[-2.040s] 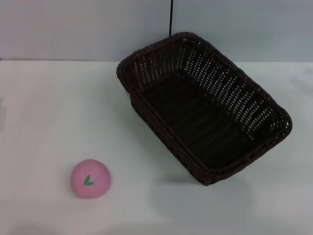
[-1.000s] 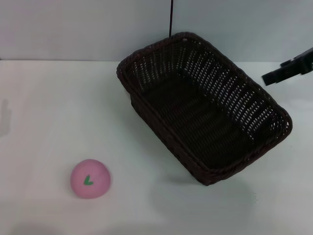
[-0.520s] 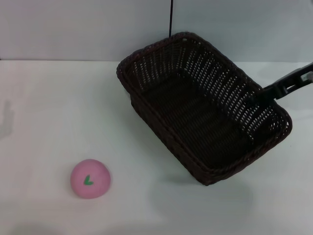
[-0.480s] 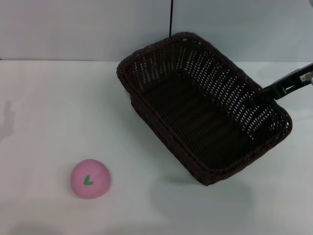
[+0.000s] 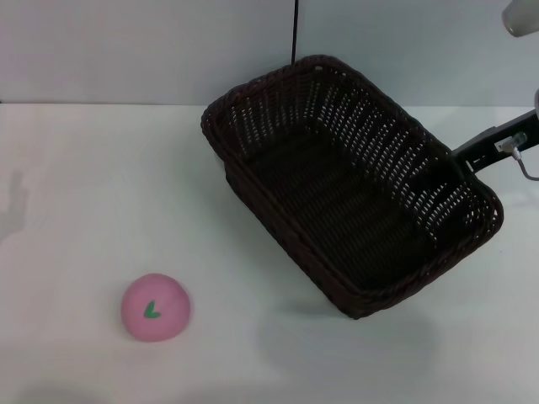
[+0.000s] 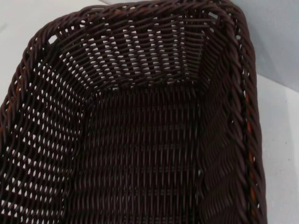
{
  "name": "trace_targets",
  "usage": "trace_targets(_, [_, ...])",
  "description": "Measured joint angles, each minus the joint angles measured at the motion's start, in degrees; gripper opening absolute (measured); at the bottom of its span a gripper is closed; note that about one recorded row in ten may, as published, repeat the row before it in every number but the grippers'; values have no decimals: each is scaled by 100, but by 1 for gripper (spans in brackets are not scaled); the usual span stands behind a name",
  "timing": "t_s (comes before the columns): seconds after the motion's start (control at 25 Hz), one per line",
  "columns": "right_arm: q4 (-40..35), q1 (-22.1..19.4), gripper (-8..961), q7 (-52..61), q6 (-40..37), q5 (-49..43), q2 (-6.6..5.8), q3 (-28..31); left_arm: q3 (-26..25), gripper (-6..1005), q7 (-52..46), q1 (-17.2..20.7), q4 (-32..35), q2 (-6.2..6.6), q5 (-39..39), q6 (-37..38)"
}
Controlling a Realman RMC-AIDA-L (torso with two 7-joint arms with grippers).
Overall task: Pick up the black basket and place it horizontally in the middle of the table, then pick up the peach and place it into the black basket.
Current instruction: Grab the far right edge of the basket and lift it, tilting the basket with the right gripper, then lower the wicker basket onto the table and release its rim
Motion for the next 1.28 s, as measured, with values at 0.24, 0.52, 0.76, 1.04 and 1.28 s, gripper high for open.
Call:
trace_targets(0.24, [-15,-18,541,-4,19,14,18,41,-1,593,0,-14,0,0,0,-6])
trace_targets(0.52, [-28,-221,253,-92,-55,686,-99,60,-1,592,0,-33,0,8,0,-58])
trace_targets(0.76, [-55,-506,151,-238,-66,1338,-256,87,-1,591,0,-36,0,2,0,-77])
trace_targets(1.04, [-169,-805,150,-827,-371,2254,-438,561,-1,590,0,-36,-1,0,0,-74])
trace_targets(1.28, [-351,-798,150,-1321,-964,2539,-624,980,-1,590,0,-51,-37,0,0,-74])
